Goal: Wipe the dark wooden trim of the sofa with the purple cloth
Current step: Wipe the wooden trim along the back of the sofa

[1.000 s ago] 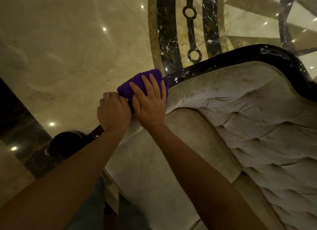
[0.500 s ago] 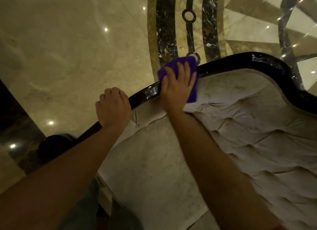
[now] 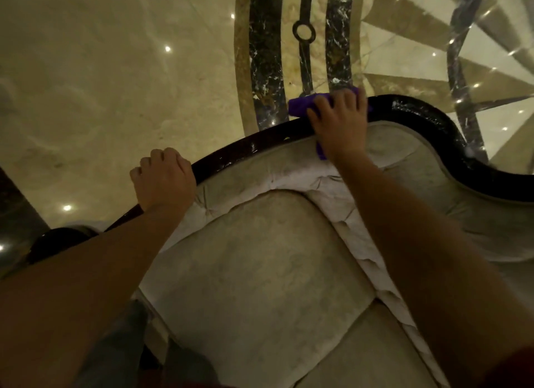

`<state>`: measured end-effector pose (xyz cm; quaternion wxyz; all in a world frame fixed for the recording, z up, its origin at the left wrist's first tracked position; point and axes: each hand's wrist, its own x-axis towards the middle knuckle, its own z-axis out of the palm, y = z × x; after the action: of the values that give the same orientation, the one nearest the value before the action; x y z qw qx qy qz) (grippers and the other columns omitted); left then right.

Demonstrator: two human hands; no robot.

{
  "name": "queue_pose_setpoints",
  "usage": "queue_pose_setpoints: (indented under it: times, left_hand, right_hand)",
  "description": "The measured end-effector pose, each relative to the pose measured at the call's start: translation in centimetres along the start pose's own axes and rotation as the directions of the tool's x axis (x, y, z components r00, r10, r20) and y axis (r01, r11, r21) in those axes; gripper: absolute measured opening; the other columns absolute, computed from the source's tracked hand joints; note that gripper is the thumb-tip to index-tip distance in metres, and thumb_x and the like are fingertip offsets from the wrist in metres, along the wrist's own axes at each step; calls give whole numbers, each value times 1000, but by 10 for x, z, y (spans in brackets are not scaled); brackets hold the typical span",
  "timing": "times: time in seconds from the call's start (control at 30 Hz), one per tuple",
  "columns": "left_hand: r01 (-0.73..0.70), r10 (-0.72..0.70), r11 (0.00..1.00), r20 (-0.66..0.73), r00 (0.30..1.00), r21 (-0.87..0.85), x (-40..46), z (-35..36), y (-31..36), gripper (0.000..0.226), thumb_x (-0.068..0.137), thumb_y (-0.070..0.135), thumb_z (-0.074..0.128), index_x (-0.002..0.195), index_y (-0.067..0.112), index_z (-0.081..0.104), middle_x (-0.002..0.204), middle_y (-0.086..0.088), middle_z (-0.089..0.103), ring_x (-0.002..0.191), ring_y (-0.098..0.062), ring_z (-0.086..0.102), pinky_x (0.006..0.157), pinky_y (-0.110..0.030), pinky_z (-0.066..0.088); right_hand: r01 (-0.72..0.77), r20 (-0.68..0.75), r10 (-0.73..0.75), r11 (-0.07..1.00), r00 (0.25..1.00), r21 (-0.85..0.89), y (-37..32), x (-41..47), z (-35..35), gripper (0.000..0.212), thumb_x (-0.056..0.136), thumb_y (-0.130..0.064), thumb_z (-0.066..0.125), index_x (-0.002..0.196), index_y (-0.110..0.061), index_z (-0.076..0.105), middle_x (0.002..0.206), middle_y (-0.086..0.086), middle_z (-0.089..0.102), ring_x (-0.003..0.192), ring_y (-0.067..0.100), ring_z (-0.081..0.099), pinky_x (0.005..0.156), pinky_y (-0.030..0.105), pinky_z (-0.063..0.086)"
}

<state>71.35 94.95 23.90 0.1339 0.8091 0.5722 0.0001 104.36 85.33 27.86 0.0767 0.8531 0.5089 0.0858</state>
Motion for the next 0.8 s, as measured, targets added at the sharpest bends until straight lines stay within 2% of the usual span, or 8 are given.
queue_pose_setpoints:
  times: [0.07, 0.13, 0.2, 0.3, 0.43, 0.6, 0.7, 0.8]
  left_hand:
    - [16, -16, 1000, 43, 999, 15, 6, 0, 0, 37, 106, 22, 34, 109, -4, 59, 105, -27, 62, 97, -45, 59, 92, -57, 42]
    - [8, -6, 1000, 78, 997, -26, 17, -4, 13, 37, 109, 25, 34, 115, -3, 59, 113, -26, 61, 106, -45, 58, 100, -59, 37]
    - [-16, 24, 998, 134, 991, -62, 26, -6, 35, 40, 110, 28, 34, 116, -3, 58, 113, -26, 61, 106, -46, 59, 98, -59, 39]
    - [-112, 102, 989, 107, 989, 93, 29, 2, 48, 30, 105, 17, 41, 101, -6, 59, 94, -29, 63, 86, -47, 63, 86, -59, 47]
    - [-38, 13, 985, 148, 989, 166, 29, -4, 57, 32, 104, 22, 41, 111, -2, 59, 106, -28, 62, 101, -49, 61, 95, -65, 42]
    - [-181, 121, 952, 238, 964, 247, 32, -5, 114, 29, 102, 21, 41, 117, 2, 57, 114, -22, 62, 106, -43, 59, 99, -57, 42]
    - [-154, 93, 955, 235, 967, 254, 41, 1, 124, 26, 101, 19, 43, 109, 0, 59, 106, -23, 66, 102, -43, 61, 95, -56, 44]
    - [-285, 215, 915, 252, 944, 285, 42, 3, 119, 19, 93, 13, 54, 104, 0, 62, 97, -23, 65, 95, -42, 63, 85, -56, 48]
  right_hand:
    - [-8, 21, 9, 999, 1000, -50, 23, 5, -6, 46, 108, -46, 33, 126, -14, 60, 124, 21, 64, 126, 41, 54, 126, 58, 18]
    - [-16, 53, 17, 1000, 998, -25, 23, 6, -13, 44, 108, -43, 36, 128, -14, 62, 126, 19, 64, 124, 39, 54, 122, 54, 27]
    - [-65, 68, 60, 996, 996, 65, 3, 2, -19, 37, 106, -39, 44, 125, -15, 66, 128, 14, 63, 123, 35, 53, 111, 48, 35]
    - [-124, 79, 110, 971, 991, 204, -47, -2, -20, 30, 102, -37, 52, 119, -19, 70, 127, 9, 64, 120, 31, 52, 97, 44, 38]
    - [-1, 91, -22, 969, 996, 246, -83, 10, -15, 37, 103, -44, 52, 126, -19, 66, 128, 8, 65, 118, 31, 53, 96, 45, 41]
    - [94, -23, -92, 989, 995, 112, -31, -5, -6, 40, 101, -53, 54, 121, -20, 64, 120, 10, 64, 105, 30, 57, 87, 42, 43]
    - [-30, -66, 32, 999, 997, 29, -9, 3, -3, 38, 98, -52, 58, 108, -18, 71, 115, 9, 67, 108, 31, 57, 93, 46, 41]
    - [-8, -53, 13, 997, 999, 81, -7, 17, -1, 37, 100, -46, 56, 108, -15, 74, 121, 7, 69, 128, 32, 54, 119, 55, 30]
